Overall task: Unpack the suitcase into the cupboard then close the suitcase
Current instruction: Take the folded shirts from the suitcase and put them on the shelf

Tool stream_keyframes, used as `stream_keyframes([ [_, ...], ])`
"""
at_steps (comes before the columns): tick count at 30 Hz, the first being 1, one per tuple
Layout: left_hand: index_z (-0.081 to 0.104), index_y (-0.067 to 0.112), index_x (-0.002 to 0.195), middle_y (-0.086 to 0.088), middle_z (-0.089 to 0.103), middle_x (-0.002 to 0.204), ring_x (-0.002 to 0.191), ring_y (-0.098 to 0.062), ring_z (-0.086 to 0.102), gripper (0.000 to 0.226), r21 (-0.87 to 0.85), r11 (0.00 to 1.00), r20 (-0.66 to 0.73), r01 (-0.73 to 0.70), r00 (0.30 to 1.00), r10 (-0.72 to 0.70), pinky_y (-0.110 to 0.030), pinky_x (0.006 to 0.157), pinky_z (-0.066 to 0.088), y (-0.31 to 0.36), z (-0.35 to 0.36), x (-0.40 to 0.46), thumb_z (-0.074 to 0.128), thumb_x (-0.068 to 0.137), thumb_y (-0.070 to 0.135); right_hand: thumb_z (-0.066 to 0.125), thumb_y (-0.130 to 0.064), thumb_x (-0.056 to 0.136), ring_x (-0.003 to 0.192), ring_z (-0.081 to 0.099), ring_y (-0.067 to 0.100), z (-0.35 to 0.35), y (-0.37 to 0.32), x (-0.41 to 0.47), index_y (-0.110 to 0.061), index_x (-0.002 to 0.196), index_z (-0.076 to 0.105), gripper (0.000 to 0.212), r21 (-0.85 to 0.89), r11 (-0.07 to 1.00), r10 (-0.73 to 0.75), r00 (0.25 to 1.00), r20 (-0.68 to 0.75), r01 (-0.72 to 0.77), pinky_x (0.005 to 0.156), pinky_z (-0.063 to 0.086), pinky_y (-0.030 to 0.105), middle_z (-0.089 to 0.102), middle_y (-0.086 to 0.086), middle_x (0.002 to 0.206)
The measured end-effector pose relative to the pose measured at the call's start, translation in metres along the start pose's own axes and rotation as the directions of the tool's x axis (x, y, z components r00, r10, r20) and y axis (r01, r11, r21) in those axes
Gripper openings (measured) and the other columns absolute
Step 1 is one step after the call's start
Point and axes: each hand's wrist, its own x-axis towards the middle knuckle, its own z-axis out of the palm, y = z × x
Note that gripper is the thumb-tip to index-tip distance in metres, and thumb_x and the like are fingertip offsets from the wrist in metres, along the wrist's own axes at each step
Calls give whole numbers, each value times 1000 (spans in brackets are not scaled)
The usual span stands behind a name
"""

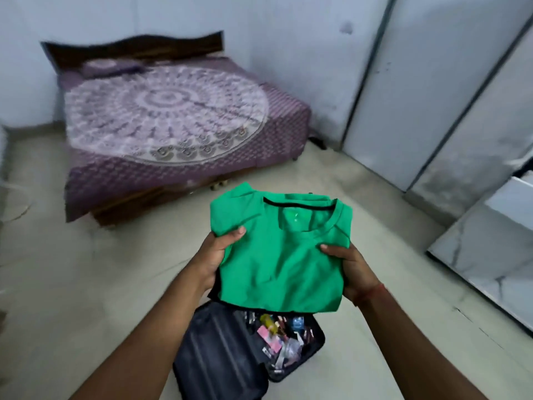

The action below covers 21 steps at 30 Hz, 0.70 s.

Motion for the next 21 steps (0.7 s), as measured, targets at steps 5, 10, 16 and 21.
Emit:
stream_keyframes([
  [5, 64, 6, 118, -17, 70, 113, 99, -35, 68, 44, 151, 988, 166, 35, 984, -60, -44, 83, 56, -27, 112, 5, 73, 75, 7, 65, -2, 72, 94, 68, 37, -84, -35, -77, -1, 127, 55, 55, 53, 991, -108, 980, -169, 119, 72, 57, 42, 67, 21, 116],
  [10, 66, 4, 111, -15, 73, 102, 83, -29, 72, 27, 198, 979, 304, 50, 946, -110, -37, 69, 59, -79, 248, 14, 62, 84, -1, 64, -6, 71, 91, 69, 36, -190, -79, -145, -1, 125, 57, 55, 107, 973, -164, 935, -313, 206, 70, 57, 41, 68, 20, 112],
  [16, 65, 3, 115, -19, 71, 105, 84, -31, 72, 33, 216, 971, 425, 102, 885, -187, -38, 68, 59, -148, 419, 30, 64, 81, 3, 64, -6, 71, 90, 68, 38, -325, -154, -215, 1, 124, 58, 53, 78, 947, -246, 862, -443, 310, 71, 57, 44, 67, 23, 112],
  [21, 66, 4, 115, -20, 71, 106, 86, -33, 71, 41, 204, 969, 520, 137, 824, -226, -39, 69, 58, -184, 543, 44, 69, 75, 7, 66, -9, 66, 92, 67, 40, -416, -221, -253, 1, 125, 56, 61, 8, 920, -330, 787, -521, 391, 74, 55, 46, 66, 25, 113],
])
